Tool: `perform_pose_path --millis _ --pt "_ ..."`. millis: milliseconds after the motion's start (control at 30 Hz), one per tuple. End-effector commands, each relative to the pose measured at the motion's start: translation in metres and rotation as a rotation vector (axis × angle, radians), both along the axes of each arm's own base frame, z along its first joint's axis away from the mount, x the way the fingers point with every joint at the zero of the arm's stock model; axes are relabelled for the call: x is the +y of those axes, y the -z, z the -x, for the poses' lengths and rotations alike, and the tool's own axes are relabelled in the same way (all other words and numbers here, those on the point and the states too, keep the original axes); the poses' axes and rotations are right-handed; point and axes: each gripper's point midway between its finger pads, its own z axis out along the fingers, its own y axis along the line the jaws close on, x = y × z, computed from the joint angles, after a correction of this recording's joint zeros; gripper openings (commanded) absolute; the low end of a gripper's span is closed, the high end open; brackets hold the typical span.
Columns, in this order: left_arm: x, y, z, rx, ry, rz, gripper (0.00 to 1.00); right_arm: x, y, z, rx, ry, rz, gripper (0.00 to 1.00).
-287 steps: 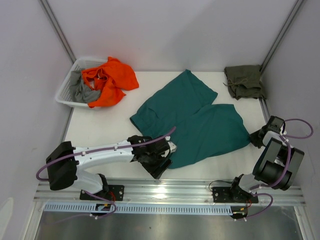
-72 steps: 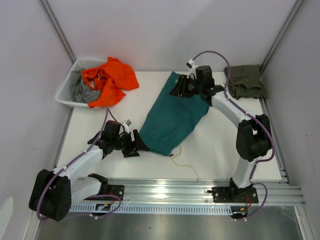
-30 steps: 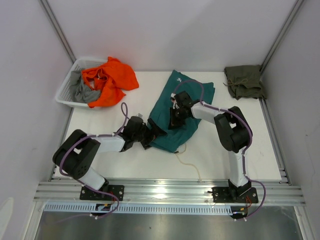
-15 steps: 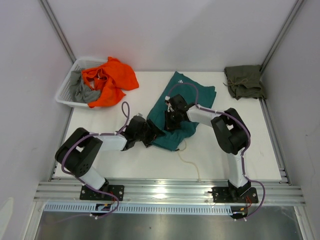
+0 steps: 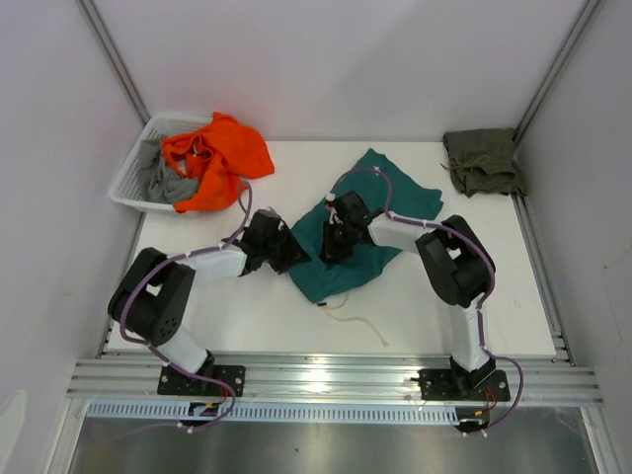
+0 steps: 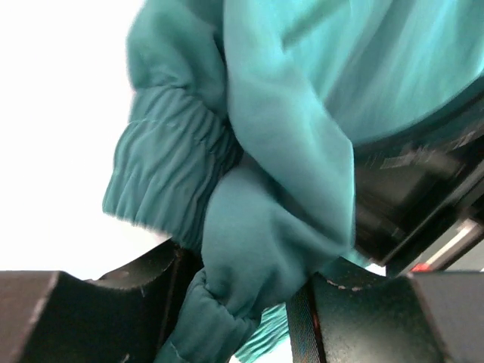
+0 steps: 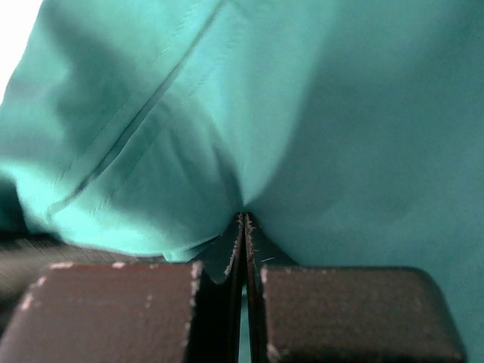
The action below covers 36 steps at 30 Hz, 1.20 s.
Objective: Fold and stack the shorts
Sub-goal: Fold the shorts
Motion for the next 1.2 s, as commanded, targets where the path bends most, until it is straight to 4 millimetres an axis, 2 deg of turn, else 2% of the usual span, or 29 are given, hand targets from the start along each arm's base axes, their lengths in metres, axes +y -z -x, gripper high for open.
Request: perform_pose_path --millis 0,67,100,133,167,233,300,400,433,500,533,567,600,633,667,700,733,900,967,1000,1067,1167 --pt "0.014 -0.028 -0.033 -0.081 0.052 -0.017 0.13 0.001 0.023 0.055 0.140 -0.044 0.065 0.00" --pt "0.017 -0.031 -0.026 -0.026 0.105 -0.043 0.08 0.007 0.018 0.054 0.127 -0.046 0.040 0.00" --pt "0.021 -0.038 -0.033 -0.038 0.138 -0.071 0.01 0.009 0.012 0.052 0.118 -0.039 0.023 0.00" --pt "0.021 -0.046 -0.036 -0.042 0.156 -0.082 0.00 0.012 0.007 0.047 0.095 -0.032 0.012 0.00" --pt "0.028 -0.042 -0.025 0.008 0.205 -0.123 0.00 0.013 0.002 0.043 0.080 -0.023 0.005 0.00" --pt "0.033 -0.052 -0.029 0.036 0.227 -0.168 0.00 0.017 -0.014 0.031 0.038 -0.003 -0.016 0.00" --pt "0.040 -0.052 -0.028 0.052 0.259 -0.217 0.01 0.017 -0.028 0.020 0.011 0.020 -0.038 0.00" --pt "0.042 -0.062 -0.039 0.056 0.299 -0.261 0.00 0.017 -0.045 0.005 -0.020 0.056 -0.063 0.02" --pt "0.041 -0.058 -0.040 0.081 0.315 -0.268 0.00 0.017 -0.052 0.000 -0.032 0.068 -0.066 0.02" --pt "0.042 -0.058 -0.047 0.084 0.332 -0.266 0.01 0.011 -0.053 -0.005 -0.045 0.100 -0.037 0.03" --pt "0.040 -0.056 -0.050 0.079 0.337 -0.255 0.06 0.010 -0.054 -0.007 -0.049 0.109 -0.029 0.06" --pt "0.042 -0.057 -0.053 0.074 0.332 -0.241 0.28 0.008 -0.053 -0.009 -0.054 0.123 -0.018 0.08" --pt "0.039 -0.060 -0.054 0.062 0.340 -0.209 0.43 0.008 -0.053 -0.011 -0.056 0.126 -0.018 0.08" --pt "0.037 -0.063 -0.056 0.038 0.344 -0.188 0.53 0.007 -0.051 -0.012 -0.052 0.130 -0.015 0.08" --pt "0.039 -0.068 -0.055 0.023 0.347 -0.175 0.69 0.007 -0.051 -0.014 -0.053 0.135 -0.013 0.08" --pt "0.042 -0.069 -0.055 0.025 0.340 -0.174 0.76 0.006 -0.049 -0.015 -0.052 0.137 -0.008 0.08" --pt "0.045 -0.070 -0.055 0.026 0.343 -0.185 0.90 0.005 -0.049 -0.018 -0.054 0.141 -0.010 0.08" --pt "0.057 -0.073 -0.048 0.027 0.333 -0.158 0.96 0.005 -0.044 -0.026 -0.054 0.167 -0.026 0.07" --pt "0.056 -0.084 -0.049 -0.022 0.334 -0.109 0.98 0.007 -0.047 -0.029 -0.060 0.170 -0.038 0.07" --pt "0.063 -0.085 -0.043 -0.030 0.323 -0.092 0.99 0.008 -0.050 -0.031 -0.068 0.170 -0.045 0.07" --pt "0.062 -0.097 -0.044 -0.081 0.334 -0.045 0.99 0.011 -0.058 -0.036 -0.092 0.171 -0.065 0.07" --pt "0.068 -0.107 -0.043 -0.115 0.347 -0.037 0.99 0.018 -0.080 -0.044 -0.144 0.159 -0.109 0.09"
